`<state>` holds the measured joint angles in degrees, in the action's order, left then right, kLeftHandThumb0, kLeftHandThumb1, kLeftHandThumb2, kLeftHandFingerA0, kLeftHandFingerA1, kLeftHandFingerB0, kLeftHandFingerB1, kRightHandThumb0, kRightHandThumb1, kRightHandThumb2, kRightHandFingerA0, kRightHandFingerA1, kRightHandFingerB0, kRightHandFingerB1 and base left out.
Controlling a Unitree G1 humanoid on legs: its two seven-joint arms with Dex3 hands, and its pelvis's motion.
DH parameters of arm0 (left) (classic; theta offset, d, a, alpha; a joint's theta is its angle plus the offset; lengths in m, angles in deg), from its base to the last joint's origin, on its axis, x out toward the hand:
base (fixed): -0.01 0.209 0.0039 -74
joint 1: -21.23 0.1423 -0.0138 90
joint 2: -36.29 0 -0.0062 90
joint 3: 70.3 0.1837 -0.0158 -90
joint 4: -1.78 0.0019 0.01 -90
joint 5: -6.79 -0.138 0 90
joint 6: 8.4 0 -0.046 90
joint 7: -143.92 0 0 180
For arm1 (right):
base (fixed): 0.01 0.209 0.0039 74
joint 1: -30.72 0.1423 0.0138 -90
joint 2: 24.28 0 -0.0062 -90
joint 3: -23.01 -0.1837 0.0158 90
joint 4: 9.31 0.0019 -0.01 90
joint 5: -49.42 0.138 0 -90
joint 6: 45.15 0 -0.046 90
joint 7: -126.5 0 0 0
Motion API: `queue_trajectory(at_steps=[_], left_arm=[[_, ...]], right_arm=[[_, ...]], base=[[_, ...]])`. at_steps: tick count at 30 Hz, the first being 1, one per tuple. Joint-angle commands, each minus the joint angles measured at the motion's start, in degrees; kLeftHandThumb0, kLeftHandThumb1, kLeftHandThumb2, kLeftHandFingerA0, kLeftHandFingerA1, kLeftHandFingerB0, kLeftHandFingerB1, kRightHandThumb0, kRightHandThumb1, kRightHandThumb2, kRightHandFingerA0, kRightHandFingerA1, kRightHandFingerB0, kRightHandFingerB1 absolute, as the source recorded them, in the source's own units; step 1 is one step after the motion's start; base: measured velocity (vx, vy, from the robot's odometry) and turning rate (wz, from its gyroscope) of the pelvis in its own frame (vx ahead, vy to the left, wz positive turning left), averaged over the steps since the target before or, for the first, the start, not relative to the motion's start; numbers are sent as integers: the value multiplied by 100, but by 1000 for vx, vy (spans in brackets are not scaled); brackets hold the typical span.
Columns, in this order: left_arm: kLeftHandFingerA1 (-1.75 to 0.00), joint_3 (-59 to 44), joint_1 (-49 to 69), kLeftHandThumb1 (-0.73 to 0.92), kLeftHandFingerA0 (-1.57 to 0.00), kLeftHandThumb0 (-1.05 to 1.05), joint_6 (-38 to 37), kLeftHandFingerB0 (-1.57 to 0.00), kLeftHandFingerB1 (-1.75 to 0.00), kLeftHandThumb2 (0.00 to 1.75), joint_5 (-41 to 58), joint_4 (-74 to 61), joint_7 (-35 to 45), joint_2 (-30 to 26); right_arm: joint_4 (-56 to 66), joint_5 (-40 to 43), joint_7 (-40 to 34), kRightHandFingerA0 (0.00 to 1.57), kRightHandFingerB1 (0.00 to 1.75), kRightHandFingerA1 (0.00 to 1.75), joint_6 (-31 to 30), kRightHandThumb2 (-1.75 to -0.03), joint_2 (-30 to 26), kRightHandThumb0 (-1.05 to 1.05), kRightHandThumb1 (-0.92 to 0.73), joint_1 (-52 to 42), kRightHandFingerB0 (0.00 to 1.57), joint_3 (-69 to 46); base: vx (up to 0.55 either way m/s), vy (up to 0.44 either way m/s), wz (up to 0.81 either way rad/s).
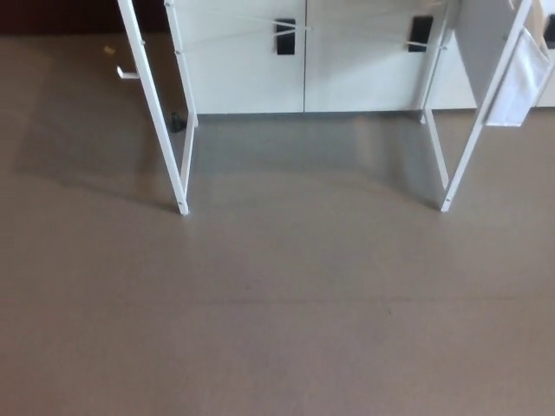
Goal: The robot walk towards a table in front and uses its left hand to pickup a tennis ball on the left side and put it in a container on the right hand side
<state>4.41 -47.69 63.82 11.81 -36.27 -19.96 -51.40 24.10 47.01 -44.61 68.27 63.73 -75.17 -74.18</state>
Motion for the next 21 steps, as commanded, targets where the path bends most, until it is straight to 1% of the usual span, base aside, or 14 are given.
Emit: queue_trajectory(at_steps=[1,3,6,7,9,13,17,21], left_arm=[[-37,18,-8,64,-47,-14,-160,-37,-34,59,-13,58,-58,-103],[-36,19,46,66,-44,-17,-161,-37,-33,59,40,-1,41,-111],[-36,24,53,66,-44,-17,-135,-37,-33,59,56,-18,67,-121],[-36,39,58,67,-44,-18,-118,-37,-33,59,45,-54,75,-132],[-35,52,46,66,-44,-20,-102,-37,-33,59,33,-44,55,-143],[-35,105,16,66,-44,-20,-112,-37,-33,59,-22,-51,18,-180],[-35,86,-1,66,-43,-16,6,-36,-33,60,70,-81,71,-169],[-36,84,-30,66,-43,-17,-40,-37,-33,59,73,-67,67,-164]], right_arm=[[-88,58,82,52,40,48,182,-55,-53,-44,-51,-126,46,-22],[-111,37,47,55,41,49,269,-55,-42,-40,-50,-172,46,-12],[-203,5,-35,56,41,49,335,-55,-28,-39,-50,-167,46,4],[-273,10,-38,54,41,48,294,-55,-24,-40,-51,-119,45,3],[-304,28,-39,54,40,48,205,-55,-18,-41,-50,-81,45,-3],[-432,50,-35,53,41,48,196,-55,-4,-40,-51,-7,45,-18],[-342,59,-28,57,41,48,231,-55,-6,-41,-50,-56,48,-14],[-355,47,-21,55,42,48,276,-55,-15,-40,-51,-34,48,-1]], base=[[155,29,-12],[159,93,-15],[225,178,-19],[365,184,47],[242,282,-26],[177,136,4],[195,25,8],[178,-95,10]])
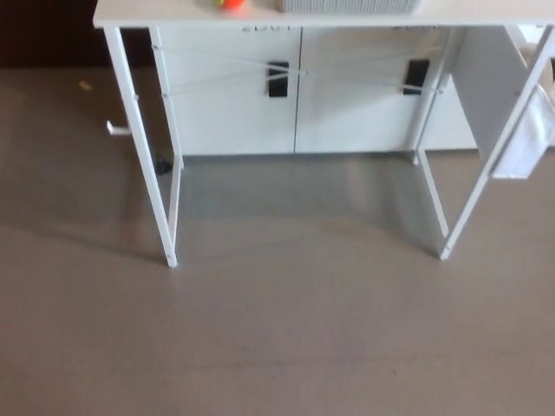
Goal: The robot walk towards a table in front and uses its left hand to pickup a tennis ball on the left side and put it in a container on the right hand side
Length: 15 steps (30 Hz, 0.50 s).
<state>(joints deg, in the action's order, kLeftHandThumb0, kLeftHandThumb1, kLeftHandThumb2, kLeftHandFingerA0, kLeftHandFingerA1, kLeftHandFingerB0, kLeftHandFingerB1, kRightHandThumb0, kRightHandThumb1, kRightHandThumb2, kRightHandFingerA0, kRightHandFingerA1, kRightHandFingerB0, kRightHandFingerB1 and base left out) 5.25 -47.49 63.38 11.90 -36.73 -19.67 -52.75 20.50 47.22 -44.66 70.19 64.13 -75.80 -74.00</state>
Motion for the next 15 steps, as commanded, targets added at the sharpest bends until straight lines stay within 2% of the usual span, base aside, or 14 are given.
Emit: queue_trajectory(at_steps=[1,8,15], left_arm=[[-36,-3,-51,66,-43,-17,-3,-37,-33,59,70,-20,44,-28],[-35,42,-155,66,-44,-18,-76,-37,-33,59,-1,101,9,-81],[-36,49,-86,66,-43,-18,2,-35,-33,60,30,-133,18,-66]], right_arm=[[-6,26,-3,55,42,48,103,-55,-58,-40,-51,36,48,-16],[38,30,-60,59,43,50,149,-54,-51,-38,-49,37,49,-10],[129,40,-9,56,43,50,153,-55,-46,-40,-51,-6,47,5]], base=[[294,-152,9],[275,-105,9],[278,101,-17]])
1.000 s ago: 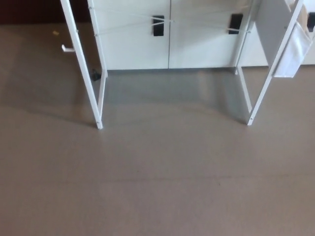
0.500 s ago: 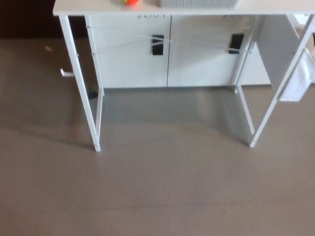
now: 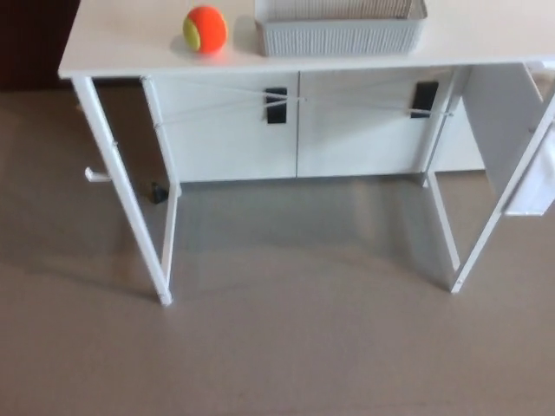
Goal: The robot walk towards a table in front and uses its left hand to pickup a tennis ball on the left side and put it in a container on the right hand side
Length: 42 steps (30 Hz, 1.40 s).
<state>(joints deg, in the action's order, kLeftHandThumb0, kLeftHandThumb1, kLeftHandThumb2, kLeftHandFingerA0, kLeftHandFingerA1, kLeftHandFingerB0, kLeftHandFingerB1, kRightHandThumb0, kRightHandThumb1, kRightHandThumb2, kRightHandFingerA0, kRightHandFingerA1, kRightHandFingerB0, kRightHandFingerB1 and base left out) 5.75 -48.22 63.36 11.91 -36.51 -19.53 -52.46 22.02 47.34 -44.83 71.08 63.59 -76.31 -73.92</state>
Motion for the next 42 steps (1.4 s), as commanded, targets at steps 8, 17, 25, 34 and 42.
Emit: queue_trajectory(at_steps=[8,17,25,34,42], left_arm=[[-36,47,-37,65,-44,-19,151,-36,-33,59,-17,-289,-95,-97],[-36,21,-109,67,-43,-18,140,-36,-33,60,76,-181,23,-98],[-35,68,68,67,-43,-18,78,-35,-33,60,15,-139,18,-100],[-36,101,432,63,-46,-18,11,-36,-33,58,-32,20,-6,-116],[-37,154,438,64,-45,-20,-10,-35,-34,61,-63,5,-18,-172]], right_arm=[[32,-8,-4,57,42,50,42,-55,-19,-41,-51,67,47,26],[132,39,-30,57,42,49,-90,-55,35,-40,-51,71,48,-31],[58,74,86,58,42,50,95,-55,-13,-40,-50,-166,50,-52],[-283,75,11,57,41,49,293,-55,30,-46,-49,-562,49,-95],[-550,58,-78,59,43,52,347,-54,67,-42,-48,-439,49,-93]], base=[[394,147,-11],[406,-95,21],[434,-58,17],[282,80,-25],[65,57,5]])
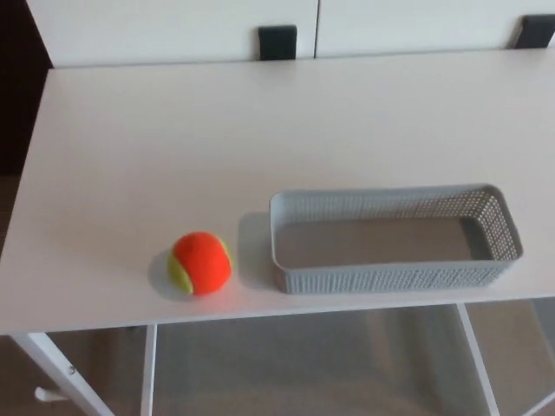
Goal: The robot walk towards a table in front and uses its left hand to pickup a tennis ball on the left side and put it in a container on the right hand side
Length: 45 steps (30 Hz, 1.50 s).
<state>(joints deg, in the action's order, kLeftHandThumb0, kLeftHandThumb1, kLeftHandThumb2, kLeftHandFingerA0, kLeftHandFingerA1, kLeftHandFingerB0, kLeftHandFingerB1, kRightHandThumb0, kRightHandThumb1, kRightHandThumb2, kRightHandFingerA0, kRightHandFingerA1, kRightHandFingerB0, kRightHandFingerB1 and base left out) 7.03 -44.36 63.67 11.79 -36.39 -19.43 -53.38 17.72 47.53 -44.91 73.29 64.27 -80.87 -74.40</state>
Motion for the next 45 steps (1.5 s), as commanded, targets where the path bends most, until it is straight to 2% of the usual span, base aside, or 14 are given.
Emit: queue_trajectory(at_steps=[1,10,14,17,23,38,40,41,45], left_arm=[[-36,29,-25,65,-45,-20,31,-36,-33,59,-51,42,-65,-87],[-36,109,-146,62,-46,-19,75,-36,-33,58,-126,29,-156,-169],[-35,219,-154,64,-40,-23,283,-32,-32,59,-238,-140,-209,-262],[-36,262,-250,63,-43,-24,313,-34,-33,59,-280,-78,-326,-273],[-34,302,-181,66,-39,-25,293,-33,-32,60,-247,-244,-282,-262],[-35,276,-366,65,-41,-24,239,-32,-32,60,-234,-184,-433,-192],[-35,75,-315,62,-37,-17,452,-28,-31,58,39,-542,-512,-42],[-34,-49,-150,63,-27,-19,525,-21,-30,62,180,-962,-543,18],[-31,-536,273,62,-21,-19,815,-15,-28,60,555,-2124,-641,175]], right_arm=[[-131,75,-37,59,43,51,130,-54,15,-43,-48,39,49,-67],[-65,-27,-5,57,41,50,159,-55,-55,-50,-51,114,47,26],[-111,18,-38,60,41,51,123,-55,-34,-43,-50,210,47,-1],[-51,165,47,60,44,53,242,-54,16,-42,-48,197,47,-108],[195,43,-7,56,42,50,157,-55,-40,-44,-50,104,46,-32],[255,183,33,60,42,51,-68,-54,16,-38,-49,265,48,-186],[342,136,52,57,41,49,-134,-55,-17,-41,-51,295,47,-155],[366,95,26,56,40,48,-157,-55,-6,-43,-51,273,47,-128],[482,107,-3,57,41,49,-153,-55,-13,-42,-51,193,49,-148]], base=[[-38,-60,20],[8,-148,16],[0,0,0],[57,135,-15],[68,241,-8],[12,-28,3],[0,0,0],[0,0,0],[0,0,0]])
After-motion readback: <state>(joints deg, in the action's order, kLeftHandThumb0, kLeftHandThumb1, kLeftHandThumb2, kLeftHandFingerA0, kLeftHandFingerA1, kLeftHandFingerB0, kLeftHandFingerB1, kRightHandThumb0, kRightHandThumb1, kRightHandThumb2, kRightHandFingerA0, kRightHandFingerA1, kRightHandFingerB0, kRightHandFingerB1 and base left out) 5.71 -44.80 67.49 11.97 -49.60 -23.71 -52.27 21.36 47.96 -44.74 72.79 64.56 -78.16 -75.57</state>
